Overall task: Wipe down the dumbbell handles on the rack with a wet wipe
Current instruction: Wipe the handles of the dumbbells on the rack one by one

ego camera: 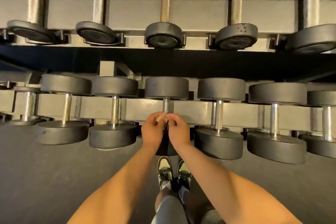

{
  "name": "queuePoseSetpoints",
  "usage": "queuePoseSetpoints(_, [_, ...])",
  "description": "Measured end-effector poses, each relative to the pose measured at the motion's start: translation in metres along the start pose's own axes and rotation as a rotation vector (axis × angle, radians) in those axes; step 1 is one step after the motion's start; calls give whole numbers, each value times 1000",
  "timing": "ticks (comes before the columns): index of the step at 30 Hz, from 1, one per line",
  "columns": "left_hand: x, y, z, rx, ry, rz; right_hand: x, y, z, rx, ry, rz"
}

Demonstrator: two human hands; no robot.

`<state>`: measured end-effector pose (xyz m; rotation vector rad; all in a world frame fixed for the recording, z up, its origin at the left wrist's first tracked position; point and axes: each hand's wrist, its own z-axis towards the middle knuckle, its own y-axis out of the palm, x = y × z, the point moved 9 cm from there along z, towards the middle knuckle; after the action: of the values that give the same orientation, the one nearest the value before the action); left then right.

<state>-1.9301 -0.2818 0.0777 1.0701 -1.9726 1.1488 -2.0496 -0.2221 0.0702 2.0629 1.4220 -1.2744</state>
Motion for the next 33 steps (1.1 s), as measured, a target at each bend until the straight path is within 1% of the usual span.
queuePoseSetpoints(6, [-13, 19, 61, 75, 6, 1, 22, 5, 42, 64, -36, -92])
queuePoseSetpoints(10, [-20, 30, 85, 58, 36, -4, 32, 15, 53, 99, -84, -240])
queuePoseSetpoints(14, [-25, 31, 86, 24, 68, 69, 36, 13, 51, 146, -117, -261])
queuePoseSetpoints(17, [-26, 29, 79, -18, 120, 121, 35, 12, 49, 144, -111, -264])
queuePoseSetpoints(19, [-20, 27, 79, -2, 134, 104, 34, 11, 48, 145, -107, -262])
queuePoseSetpoints(22, [-12, 28, 85, 28, 83, 41, 34, 13, 49, 139, -106, -290])
queuePoseSetpoints(27, [-23, 30, 77, -73, 56, 49, 36, 13, 49, 145, -102, -297])
queuePoseSetpoints(30, [-29, 29, 72, -195, 82, 156, 36, 14, 49, 147, -100, -283])
queuePoseSetpoints(31, [-29, 29, 73, -210, 99, 174, 36, 14, 50, 145, -100, -282])
queuePoseSetpoints(33, [-24, 25, 80, -162, 106, 147, 36, 14, 50, 138, -100, -285])
